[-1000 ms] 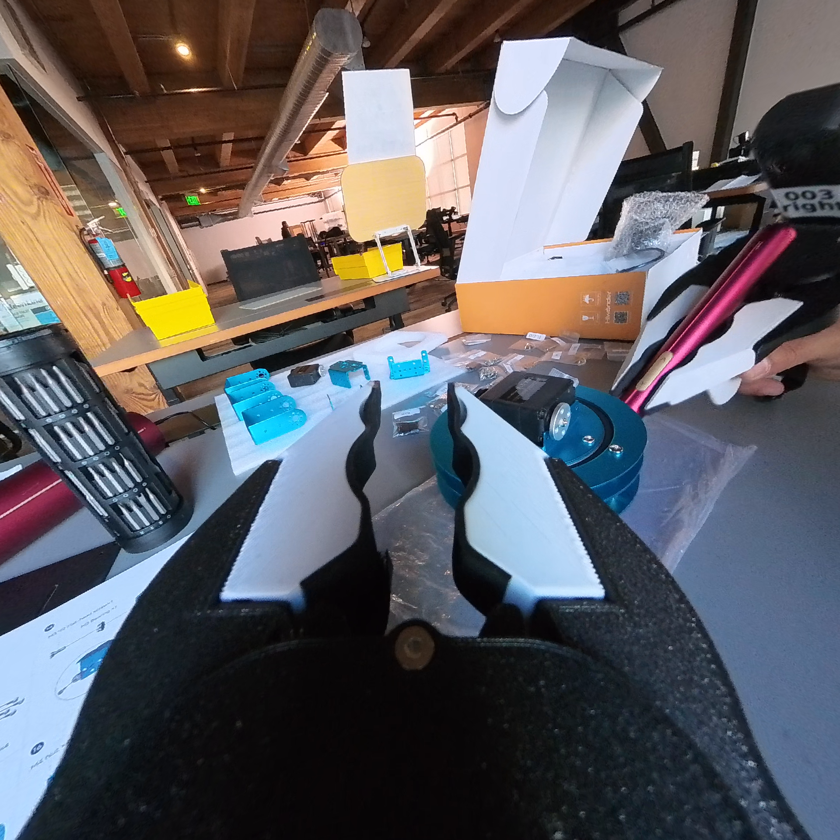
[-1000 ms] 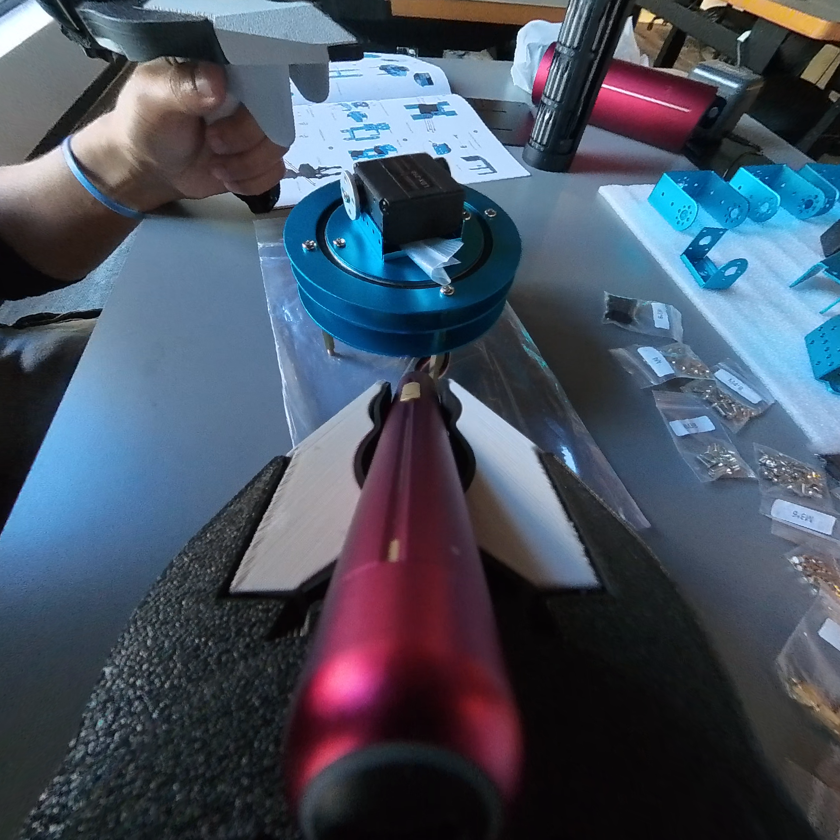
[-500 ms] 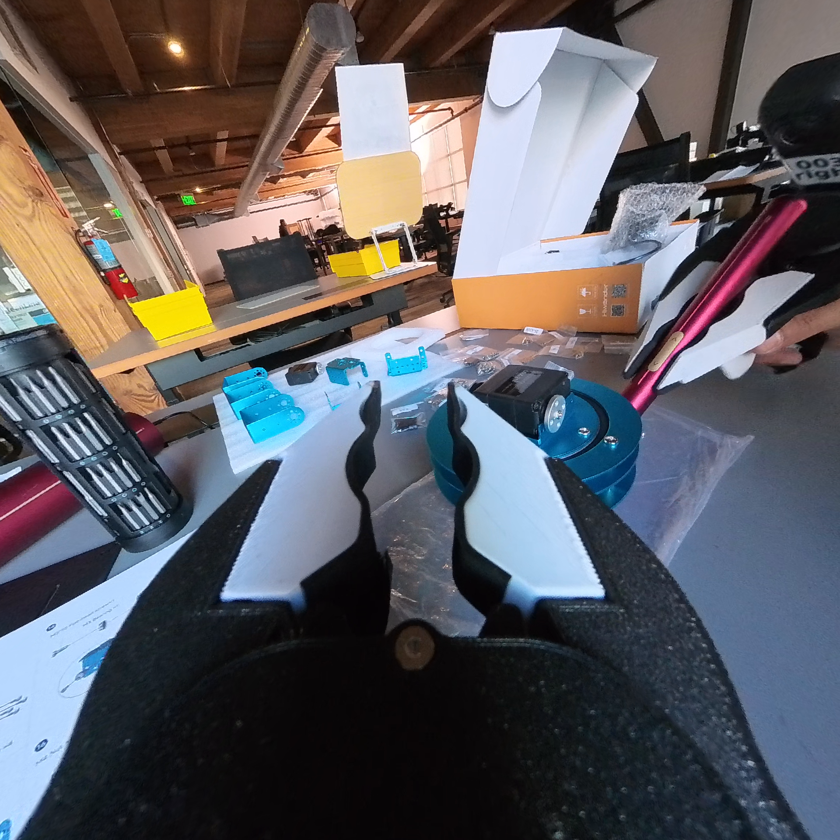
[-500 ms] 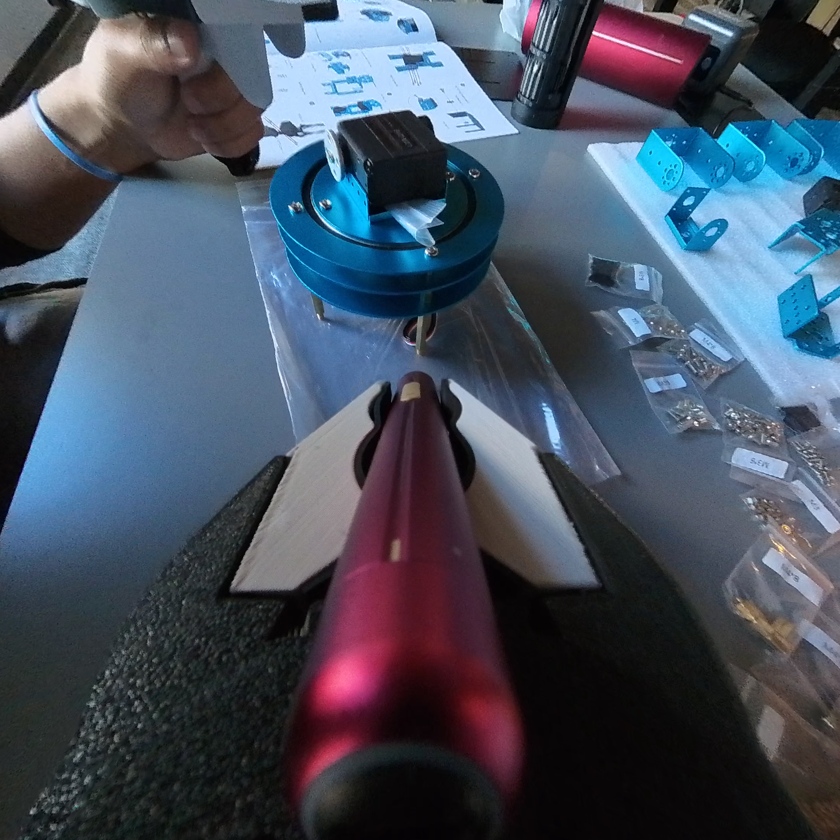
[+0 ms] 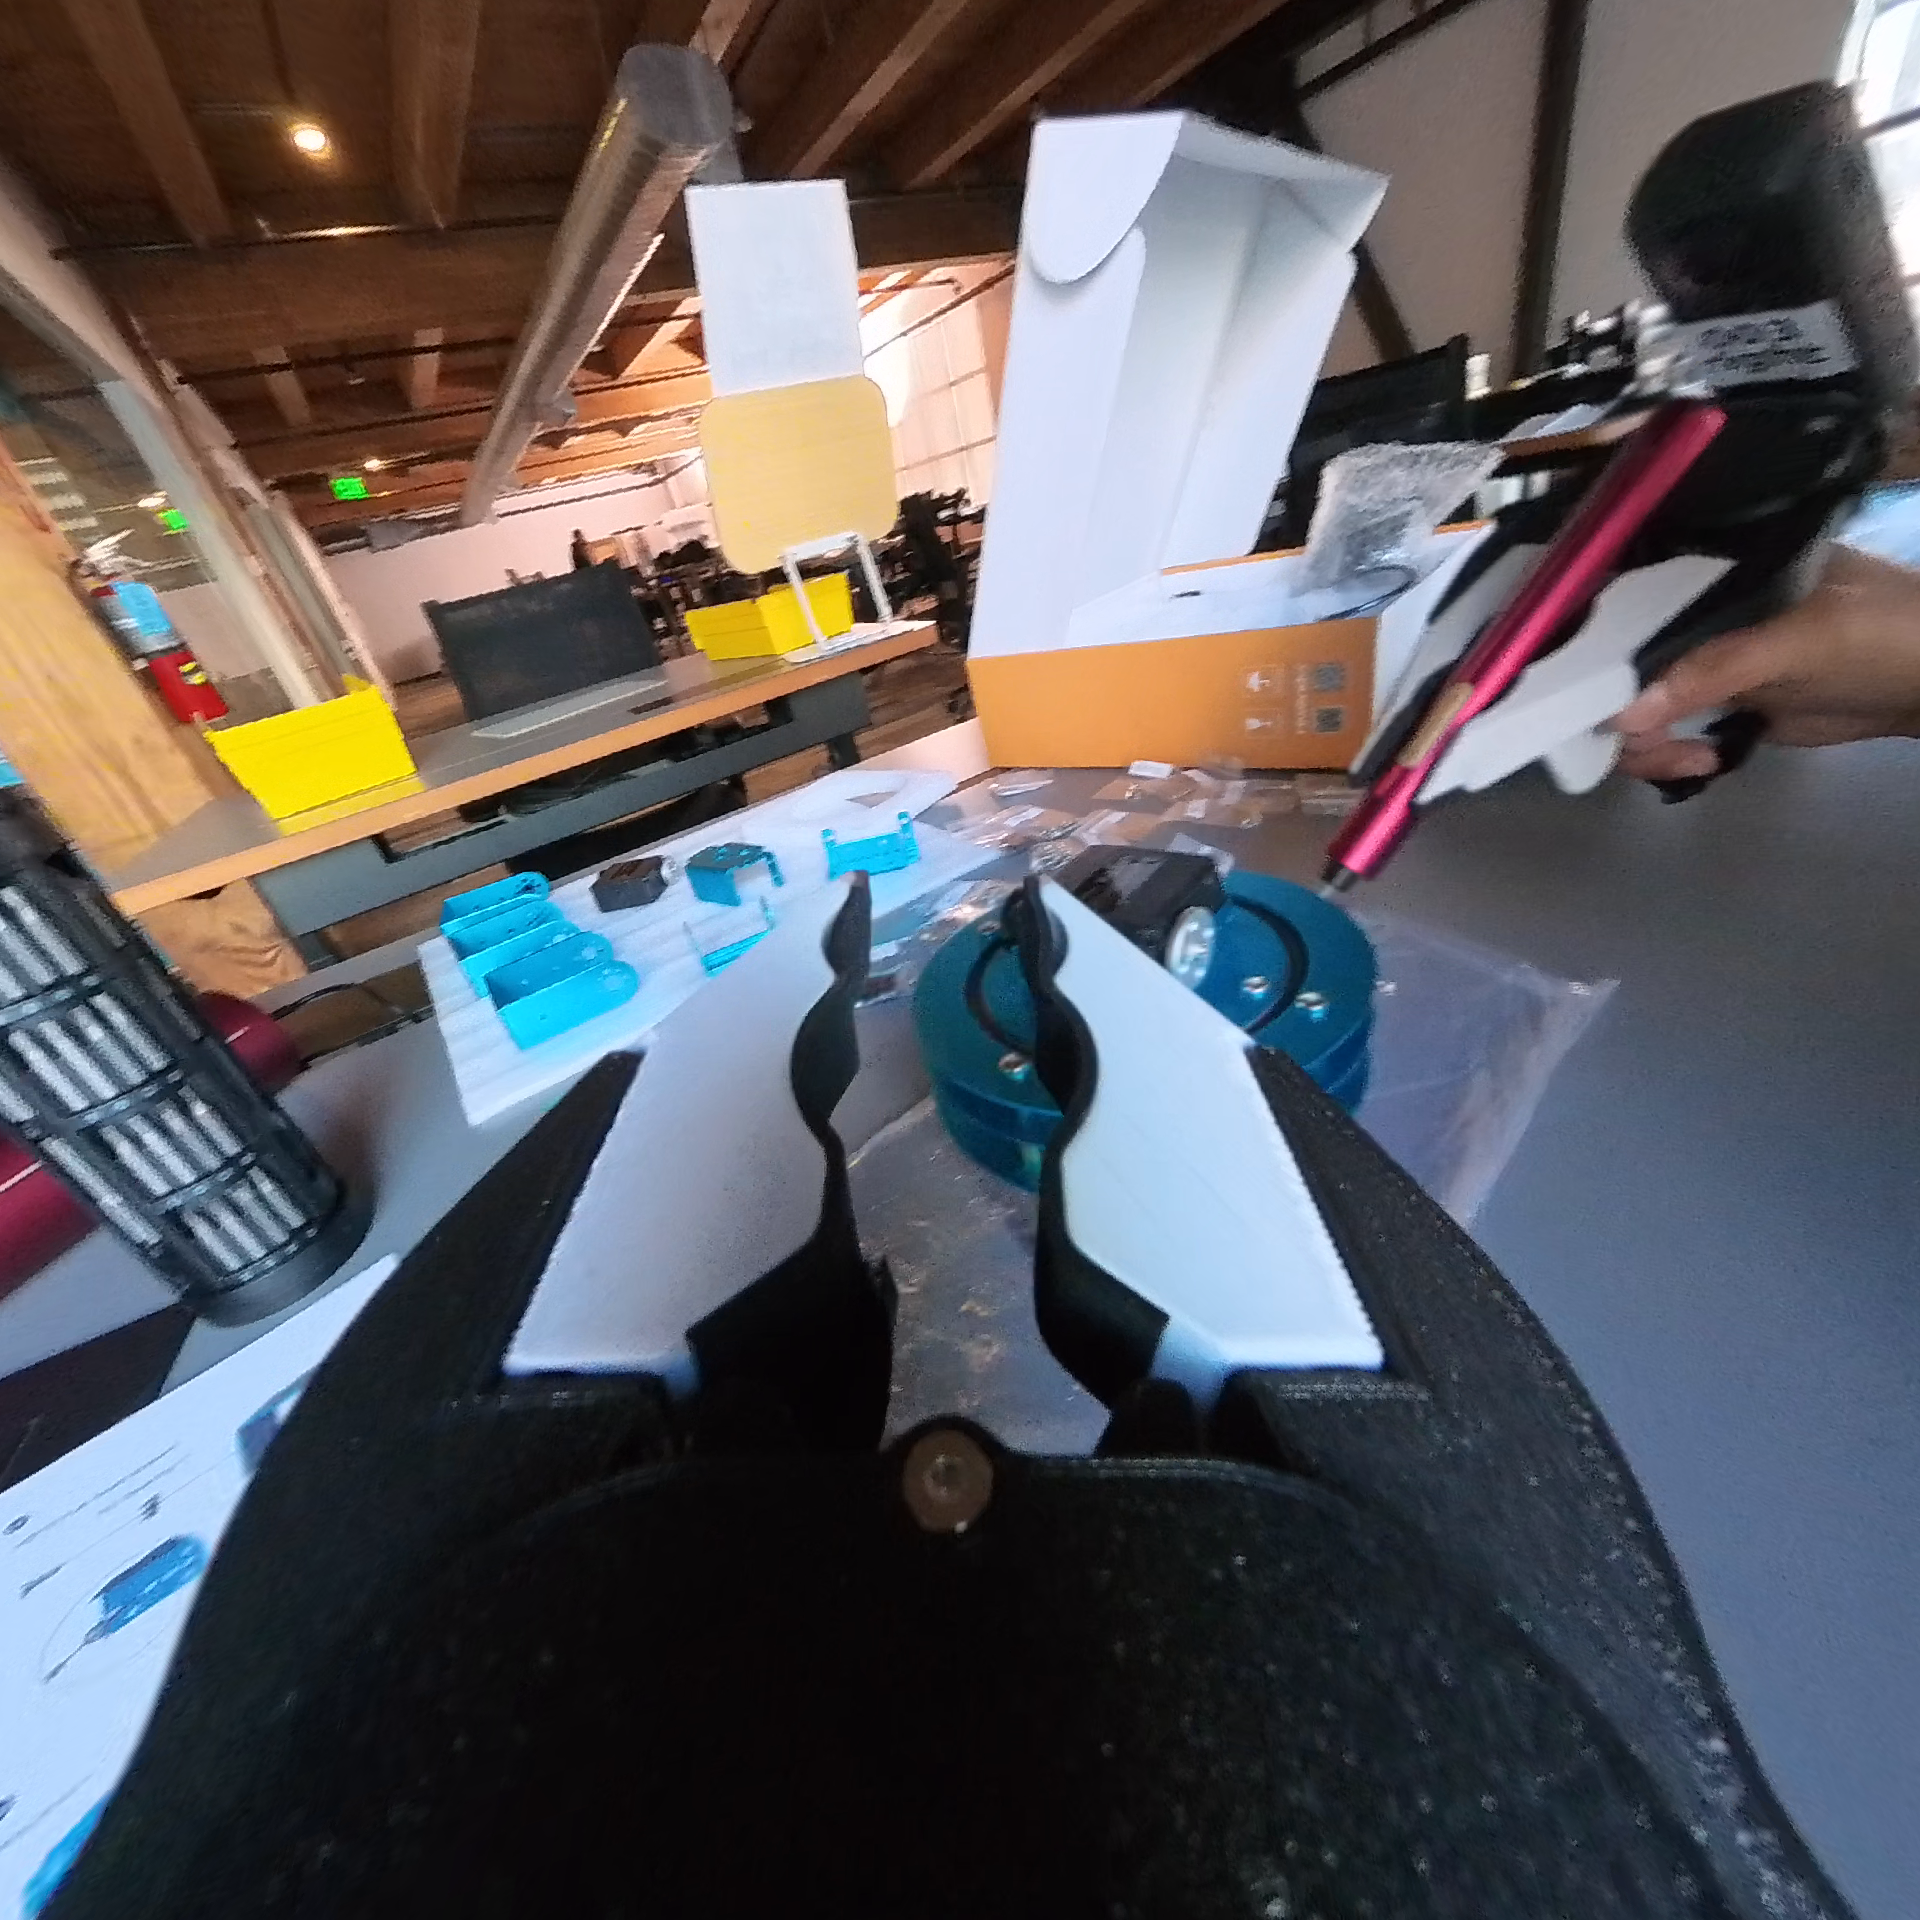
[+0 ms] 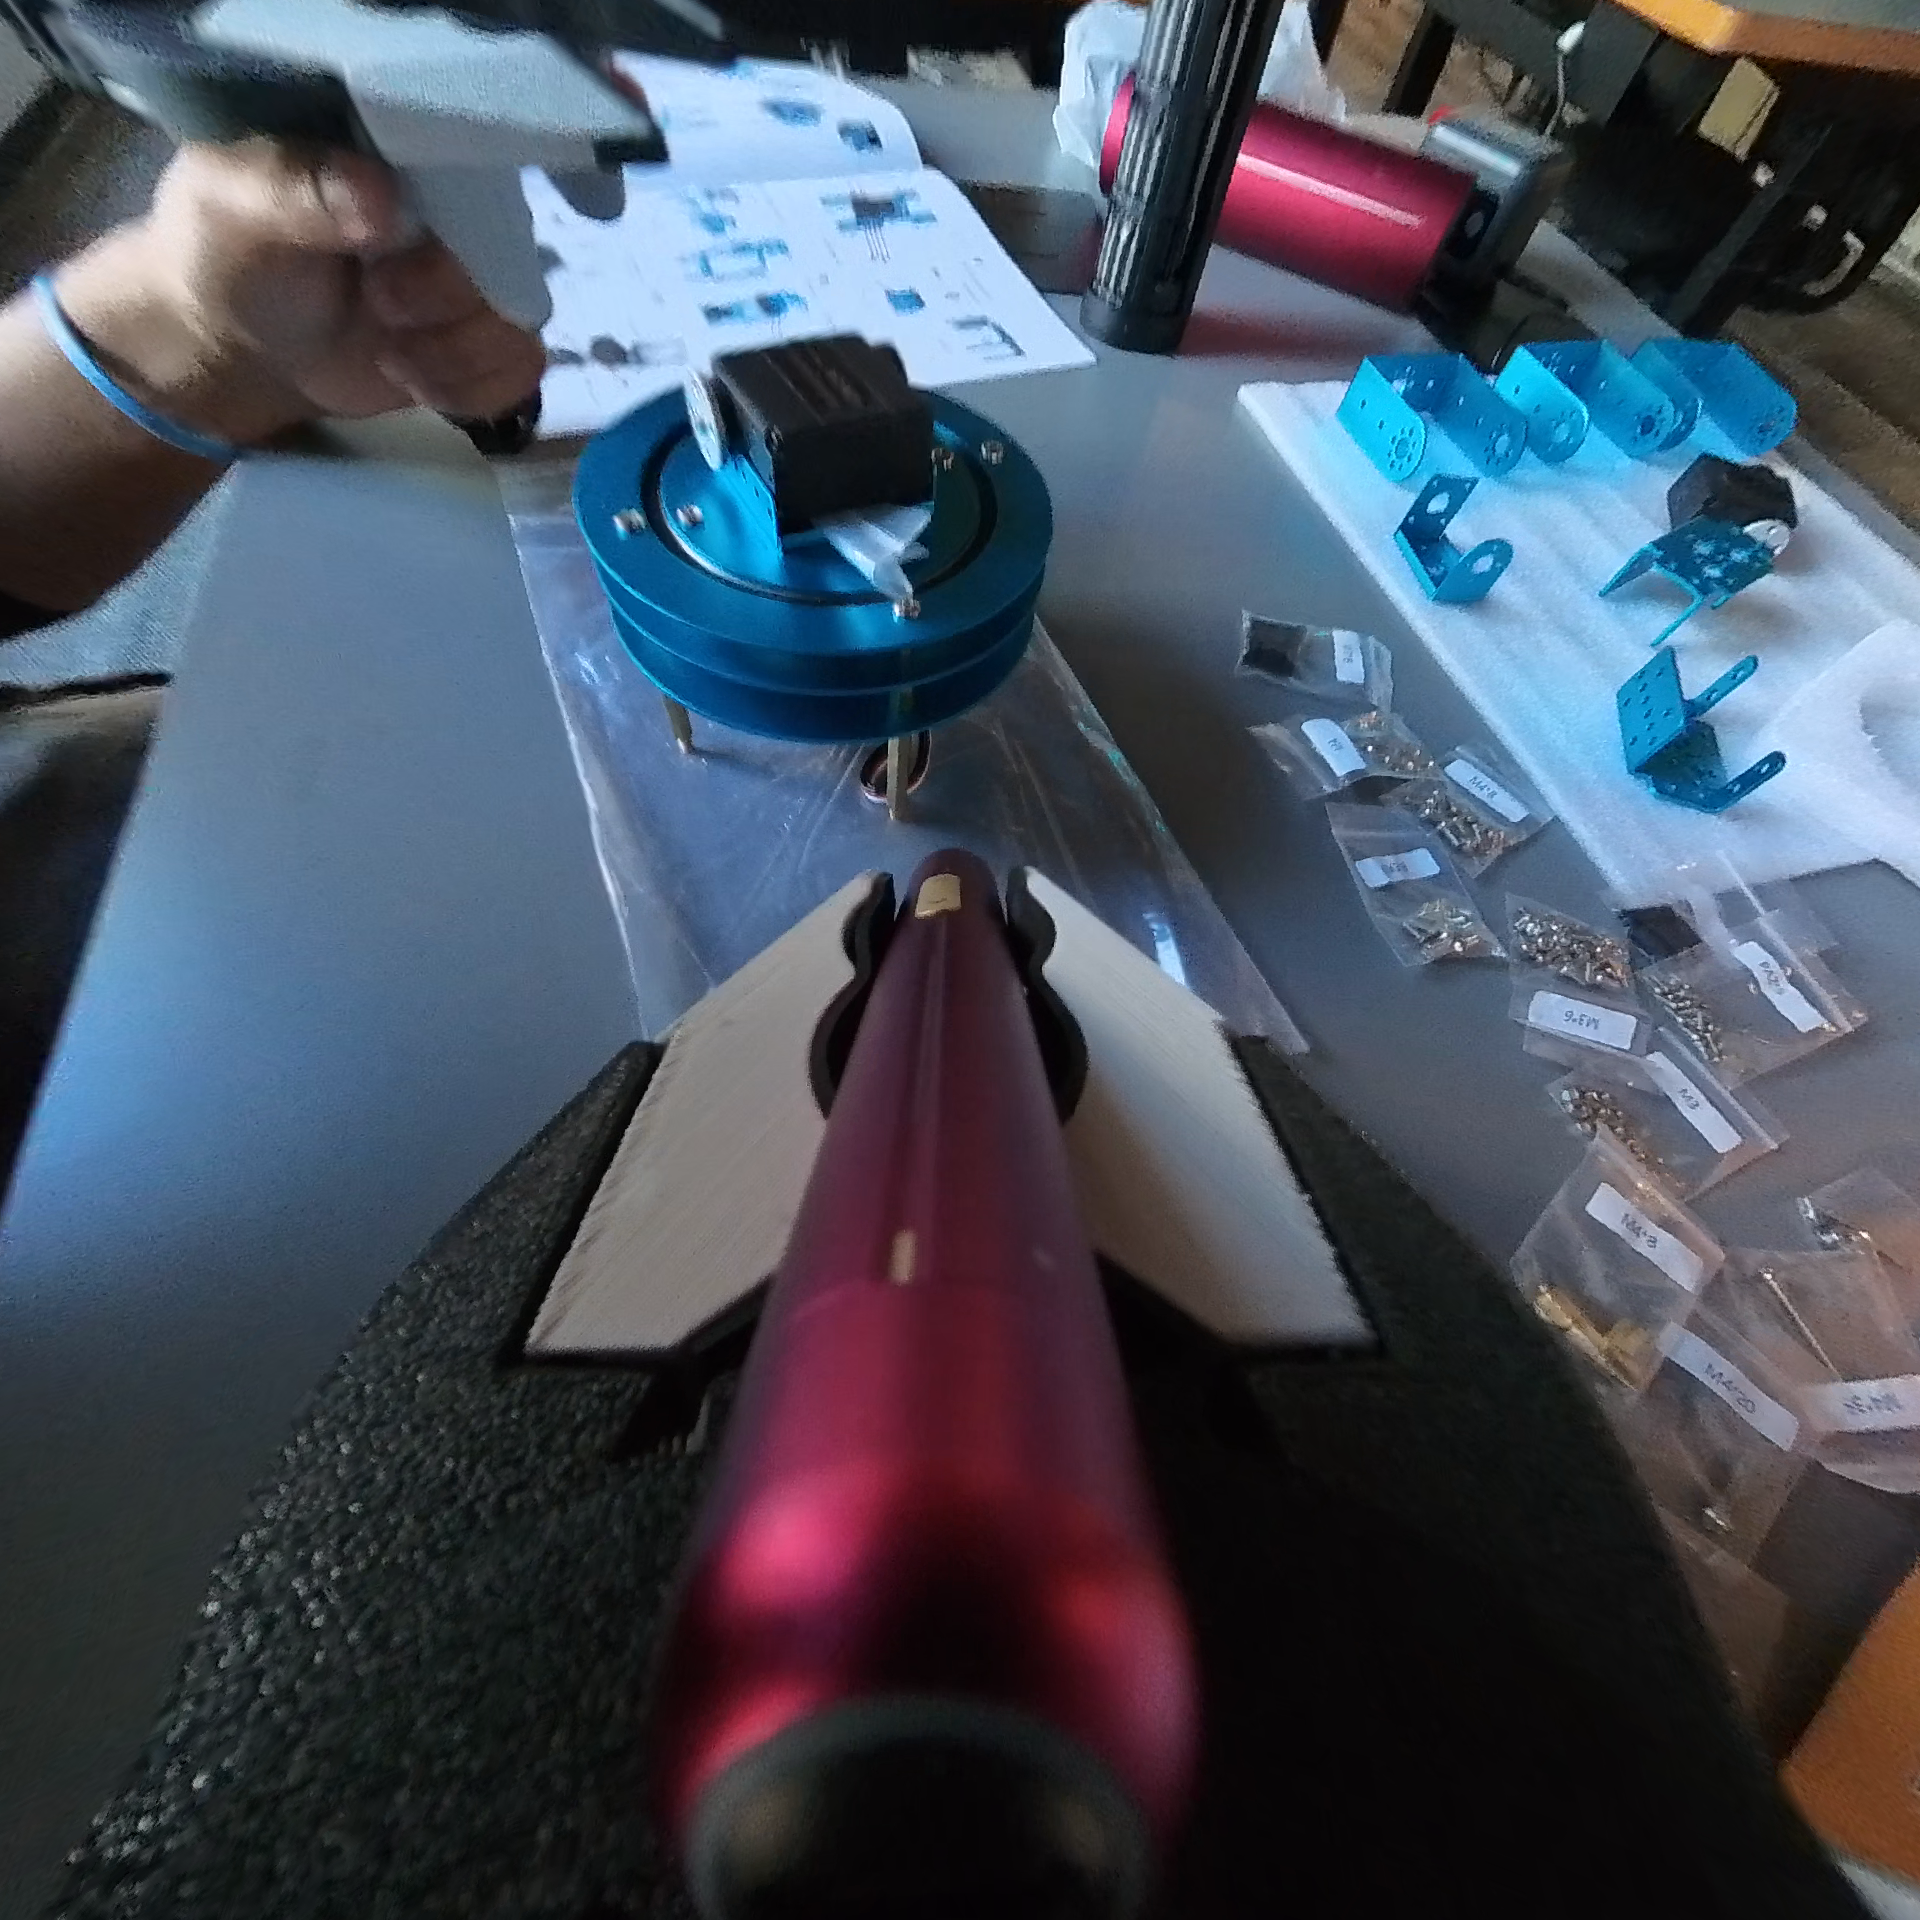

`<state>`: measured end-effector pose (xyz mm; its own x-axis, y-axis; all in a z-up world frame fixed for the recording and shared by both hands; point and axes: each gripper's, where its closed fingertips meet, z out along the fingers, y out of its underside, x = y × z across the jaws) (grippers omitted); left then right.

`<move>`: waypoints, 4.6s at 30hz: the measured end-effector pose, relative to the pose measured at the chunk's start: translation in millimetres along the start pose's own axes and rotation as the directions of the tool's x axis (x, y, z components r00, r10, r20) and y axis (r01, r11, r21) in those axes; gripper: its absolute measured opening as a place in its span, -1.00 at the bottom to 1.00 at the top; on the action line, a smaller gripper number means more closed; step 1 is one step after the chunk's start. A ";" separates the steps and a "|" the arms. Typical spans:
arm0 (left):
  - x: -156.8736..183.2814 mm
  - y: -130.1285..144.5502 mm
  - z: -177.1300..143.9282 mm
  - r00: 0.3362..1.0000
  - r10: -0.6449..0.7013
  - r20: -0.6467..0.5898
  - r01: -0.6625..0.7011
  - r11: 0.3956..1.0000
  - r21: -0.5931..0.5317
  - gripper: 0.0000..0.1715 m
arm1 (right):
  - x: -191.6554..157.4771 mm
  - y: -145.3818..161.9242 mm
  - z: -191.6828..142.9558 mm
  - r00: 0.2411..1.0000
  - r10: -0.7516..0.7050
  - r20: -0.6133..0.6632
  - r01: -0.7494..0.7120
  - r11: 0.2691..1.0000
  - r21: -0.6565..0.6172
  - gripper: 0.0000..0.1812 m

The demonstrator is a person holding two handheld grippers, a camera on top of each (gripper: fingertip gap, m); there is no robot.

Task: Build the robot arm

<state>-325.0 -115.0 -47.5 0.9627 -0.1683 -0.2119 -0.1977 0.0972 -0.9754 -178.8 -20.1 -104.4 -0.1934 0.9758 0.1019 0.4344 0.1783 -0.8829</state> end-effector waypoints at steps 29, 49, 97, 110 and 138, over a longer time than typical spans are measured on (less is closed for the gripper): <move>123.6 -21.2 10.8 0.876 0.459 -0.152 -0.435 0.885 0.165 -0.86 | -71.8 -78.5 -33.8 0.693 0.219 0.687 -0.528 0.803 0.277 -0.78; 120.1 -18.8 10.1 0.860 0.494 -0.125 -0.474 0.866 0.162 -0.99 | -66.9 -75.1 -31.7 0.718 0.230 0.656 -0.515 0.811 0.279 -0.76; 109.5 13.4 26.7 0.519 0.854 -0.026 -0.854 0.518 -0.048 -1.00 | -96.8 -75.4 -26.7 0.895 -0.444 -0.042 0.428 0.828 0.363 0.37; 105.1 -3.0 28.2 0.640 0.767 -0.035 -0.767 0.641 0.014 -0.95 | -97.6 -84.9 -34.5 0.884 -0.458 -0.089 0.454 0.797 0.398 0.92; -22.1 -13.0 44.4 0.973 -0.130 -0.192 0.127 0.992 -0.023 -0.68 | -102.1 -58.6 25.9 0.398 -0.788 -0.469 0.861 0.498 -0.106 -0.76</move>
<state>-335.6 -69.0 -27.5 0.9265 -0.3651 -0.0914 -0.0777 0.0519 -0.9956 -207.3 -133.5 -74.9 -0.0068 0.3073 0.9516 0.1429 0.9421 -0.3032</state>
